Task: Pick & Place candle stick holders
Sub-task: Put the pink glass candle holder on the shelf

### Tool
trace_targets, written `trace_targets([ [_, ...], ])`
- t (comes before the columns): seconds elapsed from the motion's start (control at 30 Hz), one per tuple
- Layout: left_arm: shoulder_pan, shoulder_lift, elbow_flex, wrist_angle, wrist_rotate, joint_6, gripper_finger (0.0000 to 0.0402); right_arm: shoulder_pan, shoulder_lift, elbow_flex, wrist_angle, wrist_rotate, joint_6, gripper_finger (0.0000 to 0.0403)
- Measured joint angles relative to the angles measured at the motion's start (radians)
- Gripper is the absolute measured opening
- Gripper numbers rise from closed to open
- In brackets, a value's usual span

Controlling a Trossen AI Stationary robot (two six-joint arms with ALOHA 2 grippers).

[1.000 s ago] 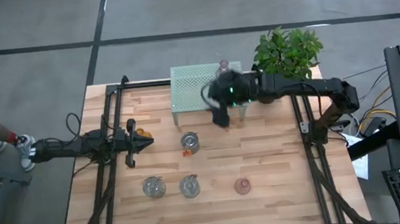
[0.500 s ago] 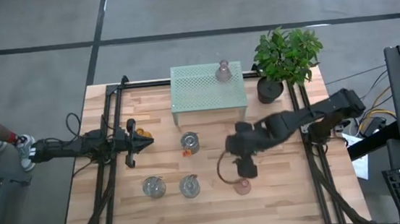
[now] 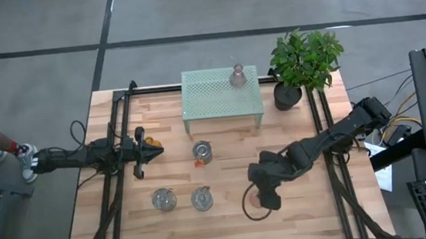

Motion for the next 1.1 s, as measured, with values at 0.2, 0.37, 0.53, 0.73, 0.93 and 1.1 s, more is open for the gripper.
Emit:
trace_targets([
  [0.2,0.0,0.001,0.0,0.0,0.0,0.0,0.0035,0.004,0.066,-0.017,0.011,-0.004,-0.015,0.0336],
  [0.37,0.0,0.001,0.0,0.0,0.0,0.0,0.0035,0.013,0.095,0.013,0.01,-0.023,-0.026,0.0336],
  [0.53,0.0,0.001,0.0,0.0,0.0,0.0,0.0035,0.04,0.104,0.004,0.016,-0.026,-0.004,0.0336],
  [0.73,0.0,0.001,0.0,0.0,0.0,0.0,0.0035,0.046,0.126,-0.006,0.016,-0.001,0.018,0.0336],
  [0.93,0.0,0.001,0.0,0.0,0.0,0.0,0.0035,0.053,0.168,-0.006,0.017,0.0,0.016,0.0327],
  [1.1,0.0,0.001,0.0,0.0,0.0,0.0,0.0035,0.058,0.178,-0.006,0.01,0.001,0.015,0.0311],
])
